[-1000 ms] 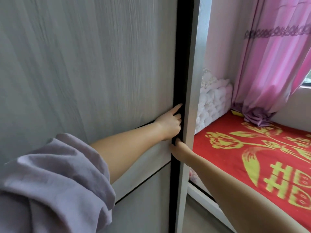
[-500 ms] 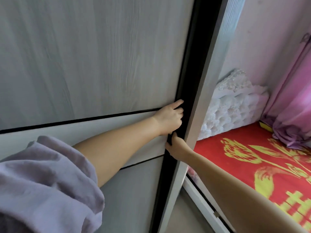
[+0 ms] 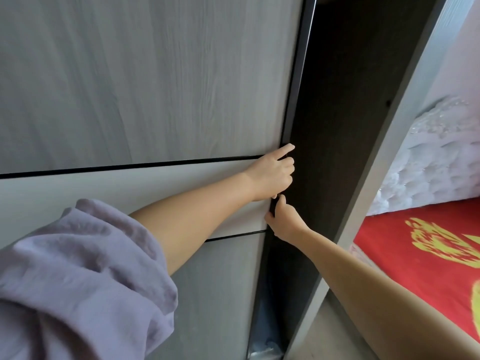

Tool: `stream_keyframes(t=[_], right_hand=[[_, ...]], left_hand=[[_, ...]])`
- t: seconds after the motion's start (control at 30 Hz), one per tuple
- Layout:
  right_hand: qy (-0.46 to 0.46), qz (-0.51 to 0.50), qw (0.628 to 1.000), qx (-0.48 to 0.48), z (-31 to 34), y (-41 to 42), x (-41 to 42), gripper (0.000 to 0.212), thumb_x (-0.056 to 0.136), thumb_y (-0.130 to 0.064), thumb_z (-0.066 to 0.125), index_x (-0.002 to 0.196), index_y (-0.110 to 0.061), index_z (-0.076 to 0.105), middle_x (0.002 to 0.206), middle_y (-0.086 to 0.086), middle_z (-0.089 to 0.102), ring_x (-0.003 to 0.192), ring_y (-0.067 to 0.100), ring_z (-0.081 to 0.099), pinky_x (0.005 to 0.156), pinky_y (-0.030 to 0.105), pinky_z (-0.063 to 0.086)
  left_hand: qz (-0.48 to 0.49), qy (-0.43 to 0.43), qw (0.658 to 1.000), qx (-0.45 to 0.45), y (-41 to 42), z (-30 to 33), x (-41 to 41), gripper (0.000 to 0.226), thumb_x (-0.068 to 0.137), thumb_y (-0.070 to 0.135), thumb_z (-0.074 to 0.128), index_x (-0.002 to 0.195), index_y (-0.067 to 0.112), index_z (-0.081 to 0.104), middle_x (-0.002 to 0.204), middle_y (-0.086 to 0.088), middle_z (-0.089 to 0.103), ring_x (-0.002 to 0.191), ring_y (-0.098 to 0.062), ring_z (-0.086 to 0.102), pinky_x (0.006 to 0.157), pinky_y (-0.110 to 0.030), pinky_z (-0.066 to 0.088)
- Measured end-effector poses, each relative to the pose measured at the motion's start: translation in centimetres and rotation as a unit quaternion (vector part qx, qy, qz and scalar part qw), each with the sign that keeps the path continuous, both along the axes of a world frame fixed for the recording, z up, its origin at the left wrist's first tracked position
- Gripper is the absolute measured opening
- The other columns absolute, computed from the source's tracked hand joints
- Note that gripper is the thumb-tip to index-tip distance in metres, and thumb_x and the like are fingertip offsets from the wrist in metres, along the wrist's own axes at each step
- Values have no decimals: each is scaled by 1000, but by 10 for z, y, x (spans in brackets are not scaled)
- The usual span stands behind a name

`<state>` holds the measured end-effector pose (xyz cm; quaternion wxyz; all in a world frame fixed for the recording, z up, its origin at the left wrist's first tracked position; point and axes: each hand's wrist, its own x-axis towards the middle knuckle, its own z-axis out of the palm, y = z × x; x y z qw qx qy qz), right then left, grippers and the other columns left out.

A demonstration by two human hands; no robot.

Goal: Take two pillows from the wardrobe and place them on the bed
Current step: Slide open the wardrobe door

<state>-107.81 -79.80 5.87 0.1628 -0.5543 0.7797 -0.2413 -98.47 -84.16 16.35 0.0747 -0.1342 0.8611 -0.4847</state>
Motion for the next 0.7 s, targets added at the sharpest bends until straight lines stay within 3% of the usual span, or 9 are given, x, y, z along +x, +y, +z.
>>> stream_keyframes(t=[0.13,0.27,0.43,0.7], right_hand=[[-16,5,1000,5,0,-6,56,43,95,-16,43,133,-1,28,97,20,63,73,30,56,63,42,50],[-10,11,1000,-1,0,-12,112,35,94,-16,44,124,-1,34,91,17,60,69,28,54,50,31,37],[-30,35,999,-18,-2,-20,187,23,93,-15,44,111,-2,38,103,22,63,89,41,62,63,36,40],[5,134,990,-33,-3,-33,274,24,89,-21,46,106,-6,40,84,13,60,67,31,53,54,31,38]], left_hand=[[-37,34,999,-6,-11,-9,51,36,87,39,59,105,8,62,107,-7,62,111,-26,51,117,-52,7],[2,20,999,-34,-16,-9,106,31,91,31,53,112,8,59,118,-10,57,120,-29,43,117,-53,2],[51,-10,998,-43,-22,-11,174,27,90,34,52,106,17,66,111,-2,62,114,-28,44,116,-52,6],[35,-1,998,-43,-35,-16,289,32,83,47,57,96,20,66,96,6,65,103,-22,54,115,-45,20]])
